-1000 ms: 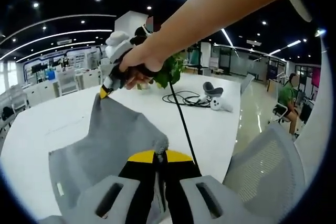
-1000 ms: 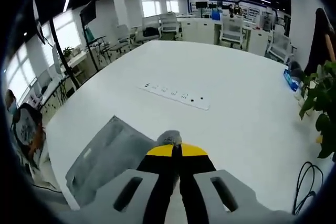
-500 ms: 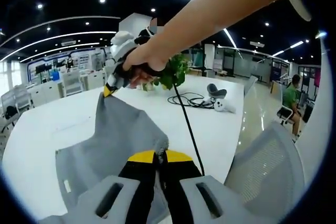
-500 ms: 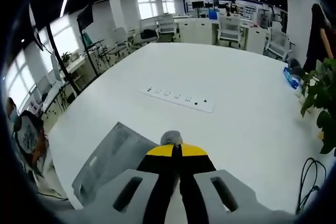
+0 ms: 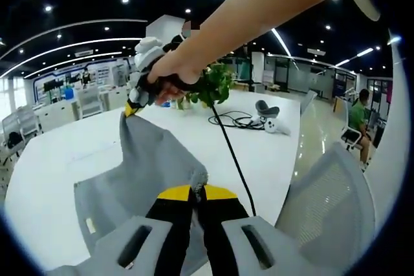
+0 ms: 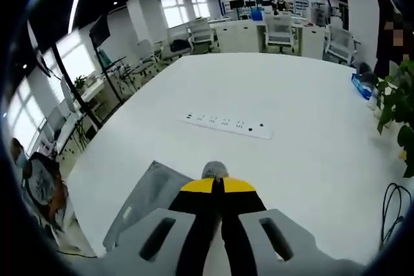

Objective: Fold the towel on the table until its edges align and the towel forms a compact rectangular stack.

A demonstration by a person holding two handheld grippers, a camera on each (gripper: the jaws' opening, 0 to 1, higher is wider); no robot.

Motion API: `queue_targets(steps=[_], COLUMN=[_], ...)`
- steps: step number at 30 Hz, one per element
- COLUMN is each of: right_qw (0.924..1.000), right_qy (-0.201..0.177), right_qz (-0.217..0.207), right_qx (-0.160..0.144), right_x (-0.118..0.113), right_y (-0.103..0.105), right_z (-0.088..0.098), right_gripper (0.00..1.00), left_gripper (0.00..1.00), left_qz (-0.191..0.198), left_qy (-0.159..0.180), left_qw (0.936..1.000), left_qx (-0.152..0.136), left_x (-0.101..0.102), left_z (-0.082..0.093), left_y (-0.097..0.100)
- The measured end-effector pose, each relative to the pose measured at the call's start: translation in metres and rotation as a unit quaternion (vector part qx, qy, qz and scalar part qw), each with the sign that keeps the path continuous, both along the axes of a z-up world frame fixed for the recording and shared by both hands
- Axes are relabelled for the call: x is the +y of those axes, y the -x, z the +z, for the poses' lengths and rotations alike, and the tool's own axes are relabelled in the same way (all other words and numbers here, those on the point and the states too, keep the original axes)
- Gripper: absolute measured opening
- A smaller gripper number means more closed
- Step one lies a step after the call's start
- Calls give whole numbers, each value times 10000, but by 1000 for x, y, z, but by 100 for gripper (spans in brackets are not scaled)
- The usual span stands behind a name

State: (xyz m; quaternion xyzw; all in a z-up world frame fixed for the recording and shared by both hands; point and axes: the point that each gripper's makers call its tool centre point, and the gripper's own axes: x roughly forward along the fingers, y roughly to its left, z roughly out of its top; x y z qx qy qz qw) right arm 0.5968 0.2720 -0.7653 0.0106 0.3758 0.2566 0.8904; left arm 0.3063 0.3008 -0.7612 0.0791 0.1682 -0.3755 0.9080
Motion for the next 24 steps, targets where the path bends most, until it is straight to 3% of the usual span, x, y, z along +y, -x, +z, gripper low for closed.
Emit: queue_targets(steps=[24], right_qw=[9998], right_qy=[-49], right_qz=[170], right_qx=[25], right_x=[49], right_y=[-4], right_z=[-2], right_gripper=[0], left_gripper=[5], left_qz=[132], left_qy=[-241], left_qw=[9996], left_qx=[35], left_x=[38], left_z=[-9], left_y=[3])
